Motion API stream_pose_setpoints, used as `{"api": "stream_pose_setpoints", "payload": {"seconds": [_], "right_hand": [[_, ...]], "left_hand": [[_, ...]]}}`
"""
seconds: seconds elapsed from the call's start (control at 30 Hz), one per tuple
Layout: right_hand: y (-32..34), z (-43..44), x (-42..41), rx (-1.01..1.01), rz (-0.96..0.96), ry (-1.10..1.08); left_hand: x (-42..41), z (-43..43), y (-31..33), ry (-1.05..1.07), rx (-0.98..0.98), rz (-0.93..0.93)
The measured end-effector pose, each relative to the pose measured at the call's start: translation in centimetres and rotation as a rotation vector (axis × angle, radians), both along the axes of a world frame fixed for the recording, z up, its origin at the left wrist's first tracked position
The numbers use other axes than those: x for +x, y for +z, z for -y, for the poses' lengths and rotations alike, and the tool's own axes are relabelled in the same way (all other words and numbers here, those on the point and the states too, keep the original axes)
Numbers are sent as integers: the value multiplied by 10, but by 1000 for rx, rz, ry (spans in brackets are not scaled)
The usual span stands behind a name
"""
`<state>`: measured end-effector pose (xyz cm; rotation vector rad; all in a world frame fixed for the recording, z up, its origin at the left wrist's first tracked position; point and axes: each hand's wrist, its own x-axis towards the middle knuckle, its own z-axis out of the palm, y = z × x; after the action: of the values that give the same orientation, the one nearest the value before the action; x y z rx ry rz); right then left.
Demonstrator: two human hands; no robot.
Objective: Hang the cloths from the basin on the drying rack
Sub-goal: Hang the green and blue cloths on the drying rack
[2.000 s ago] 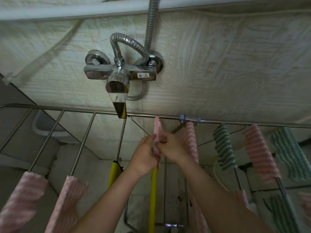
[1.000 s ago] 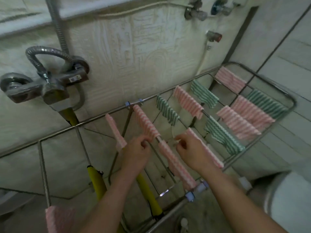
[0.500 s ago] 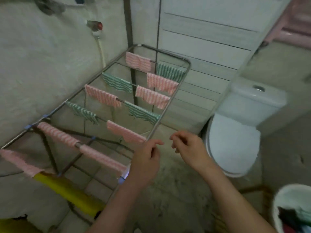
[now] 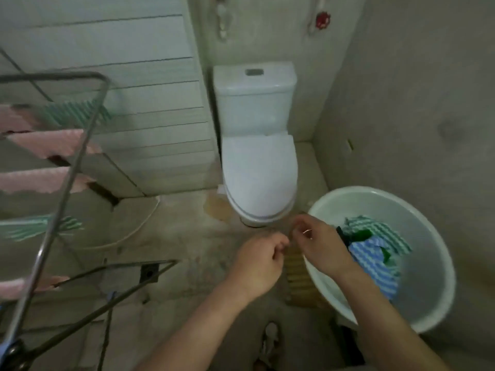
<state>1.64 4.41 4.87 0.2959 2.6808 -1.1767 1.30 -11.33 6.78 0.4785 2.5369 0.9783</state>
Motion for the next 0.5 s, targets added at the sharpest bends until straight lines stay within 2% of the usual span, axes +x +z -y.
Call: {"api": "stream_pose_setpoints", "payload": {"seconds": [0.1,0.23,0.4,0.5], "right_hand": [[-30,-60,20,19,95,-188],[-68,-114,45,98,233,-317],[-104,-144,52,208,319,-354],[-125,-154,56,210,391,-365]], "left_hand": [[-2,-57,-26,-200,-79,21],[-7,-115,-62,-441,-207,19],[-17,-151,-101,-625,-352,54],[-22,-172,-115,-740,-505,46]]}}
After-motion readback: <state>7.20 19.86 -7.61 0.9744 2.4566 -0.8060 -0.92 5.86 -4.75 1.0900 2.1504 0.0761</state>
